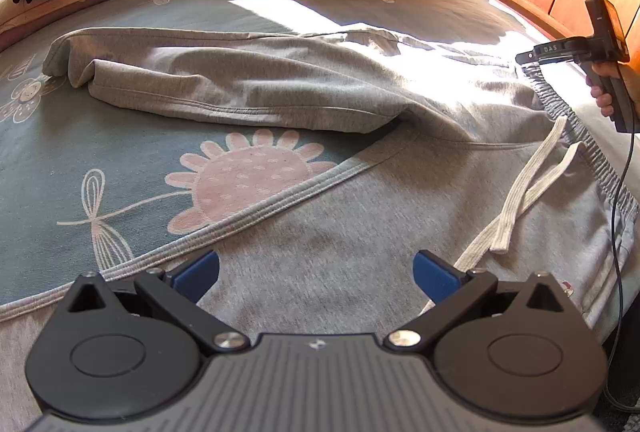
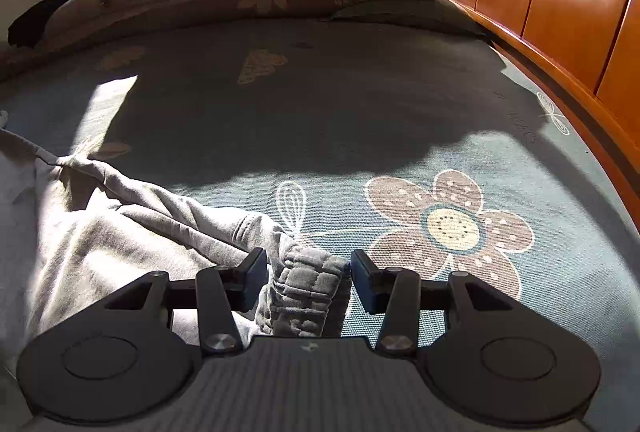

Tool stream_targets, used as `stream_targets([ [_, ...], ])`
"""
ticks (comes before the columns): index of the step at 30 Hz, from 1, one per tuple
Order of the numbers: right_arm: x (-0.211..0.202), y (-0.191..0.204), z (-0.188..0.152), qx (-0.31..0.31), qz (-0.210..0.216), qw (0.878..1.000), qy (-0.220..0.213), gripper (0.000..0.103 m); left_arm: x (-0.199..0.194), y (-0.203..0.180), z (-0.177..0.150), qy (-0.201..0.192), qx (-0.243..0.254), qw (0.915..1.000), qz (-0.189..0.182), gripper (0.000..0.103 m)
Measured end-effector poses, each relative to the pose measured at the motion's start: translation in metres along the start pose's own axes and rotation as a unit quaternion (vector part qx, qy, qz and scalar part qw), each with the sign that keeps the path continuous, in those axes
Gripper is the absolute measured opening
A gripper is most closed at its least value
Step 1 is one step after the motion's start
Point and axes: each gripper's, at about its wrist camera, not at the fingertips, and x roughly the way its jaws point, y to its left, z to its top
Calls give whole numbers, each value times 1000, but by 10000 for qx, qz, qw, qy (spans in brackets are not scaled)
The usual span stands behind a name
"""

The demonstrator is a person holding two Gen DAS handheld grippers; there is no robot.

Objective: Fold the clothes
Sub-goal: 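Grasp the elastic waistband with the right gripper and lift it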

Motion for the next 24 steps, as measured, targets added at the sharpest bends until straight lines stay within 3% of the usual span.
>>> stream_targets([
  [3, -47, 7, 1, 339, 396, 9984, -223, 62, -5, -3, -5, 0, 47, 10000, 25, 102],
  [5, -72, 14, -7, 460, 598, 9969, -238, 76, -9, -4, -9, -3, 11, 10000, -7, 102],
  [10, -93, 22, -56, 537, 498, 9973, 91, 72, -24, -9, -19, -14, 61, 10000, -26, 102],
  [14, -87, 25, -100, 522, 551, 9957, 538, 44, -38, -10, -24, -81, 122, 9999, -12, 102],
  [16, -84, 26, -113, 516, 590, 9950, 612, 37, -42, -10, -25, -100, 99, 9999, -3, 102],
  [18, -86, 26, -120, 579, 622, 9951, 506, 10, -43, -11, -25, -105, 96, 9999, 18, 102],
  [21, -97, 20, -122, 964, 742, 9924, 189, 9, -43, -13, -25, -93, 129, 9999, 29, 102],
  [24, -91, 2, -133, 1522, 713, 9856, 189, 9, -43, -14, -26, -80, 162, 9998, 39, 102],
])
